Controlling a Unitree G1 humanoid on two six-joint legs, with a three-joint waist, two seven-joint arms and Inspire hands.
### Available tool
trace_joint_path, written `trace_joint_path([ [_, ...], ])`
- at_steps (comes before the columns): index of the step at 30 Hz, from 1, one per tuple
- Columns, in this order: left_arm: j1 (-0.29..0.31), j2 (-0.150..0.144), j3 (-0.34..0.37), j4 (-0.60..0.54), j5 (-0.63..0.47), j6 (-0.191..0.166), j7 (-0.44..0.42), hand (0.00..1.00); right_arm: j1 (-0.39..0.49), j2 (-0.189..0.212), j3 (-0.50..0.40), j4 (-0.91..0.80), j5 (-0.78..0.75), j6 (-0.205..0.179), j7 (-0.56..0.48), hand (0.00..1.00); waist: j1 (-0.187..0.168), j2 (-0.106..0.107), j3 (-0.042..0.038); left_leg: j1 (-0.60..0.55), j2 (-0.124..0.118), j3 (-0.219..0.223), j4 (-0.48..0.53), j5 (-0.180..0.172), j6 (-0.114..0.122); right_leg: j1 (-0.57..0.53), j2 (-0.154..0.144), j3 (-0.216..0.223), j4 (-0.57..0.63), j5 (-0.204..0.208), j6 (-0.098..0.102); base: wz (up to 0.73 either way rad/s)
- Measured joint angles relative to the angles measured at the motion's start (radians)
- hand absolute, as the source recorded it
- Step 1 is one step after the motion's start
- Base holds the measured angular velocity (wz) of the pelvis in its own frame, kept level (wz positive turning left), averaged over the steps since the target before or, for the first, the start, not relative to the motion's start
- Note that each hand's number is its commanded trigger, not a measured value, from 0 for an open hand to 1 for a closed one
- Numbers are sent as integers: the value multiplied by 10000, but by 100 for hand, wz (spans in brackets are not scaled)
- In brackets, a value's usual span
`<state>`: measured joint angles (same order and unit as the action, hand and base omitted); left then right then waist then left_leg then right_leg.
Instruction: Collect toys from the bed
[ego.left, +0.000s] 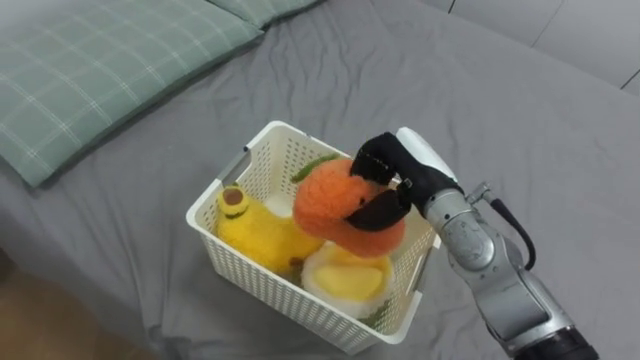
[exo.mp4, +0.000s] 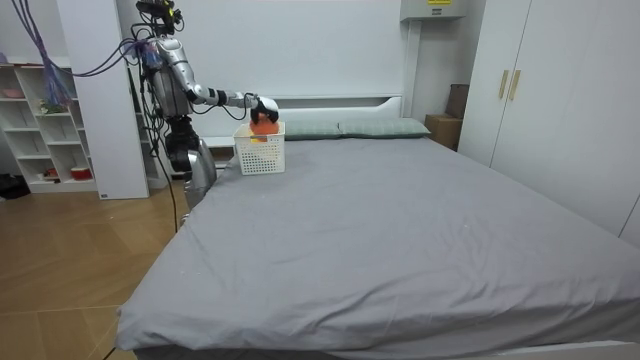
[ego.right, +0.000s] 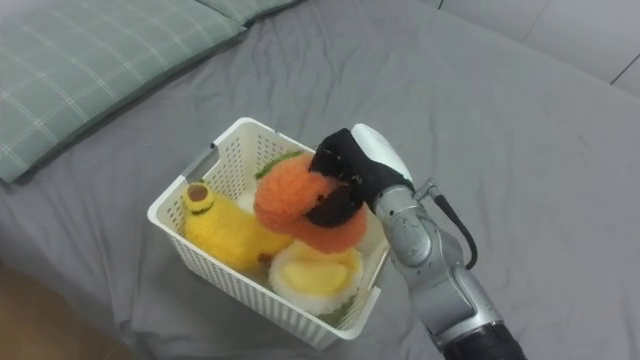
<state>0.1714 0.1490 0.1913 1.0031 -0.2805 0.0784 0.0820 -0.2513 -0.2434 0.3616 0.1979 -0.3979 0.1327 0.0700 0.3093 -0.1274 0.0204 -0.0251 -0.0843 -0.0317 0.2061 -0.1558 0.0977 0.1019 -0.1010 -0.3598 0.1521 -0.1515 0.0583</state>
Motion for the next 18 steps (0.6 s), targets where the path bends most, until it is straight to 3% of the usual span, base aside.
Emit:
trace_joint_path([
  [10,2,0,1,-2,8,0,0,0,0,-6,26,0,-3,-2,0,0,-27,48,32,-7,0,-1,1,0,0,-4,0,-6,-1,0,0,0],
  [18,3,25,12,-2,91,0,-1,0,0,-9,26,-2,-6,-9,105,0,-28,9,-2,-7,0,0,3,0,0,-12,0,-3,0,0,0,0],
])
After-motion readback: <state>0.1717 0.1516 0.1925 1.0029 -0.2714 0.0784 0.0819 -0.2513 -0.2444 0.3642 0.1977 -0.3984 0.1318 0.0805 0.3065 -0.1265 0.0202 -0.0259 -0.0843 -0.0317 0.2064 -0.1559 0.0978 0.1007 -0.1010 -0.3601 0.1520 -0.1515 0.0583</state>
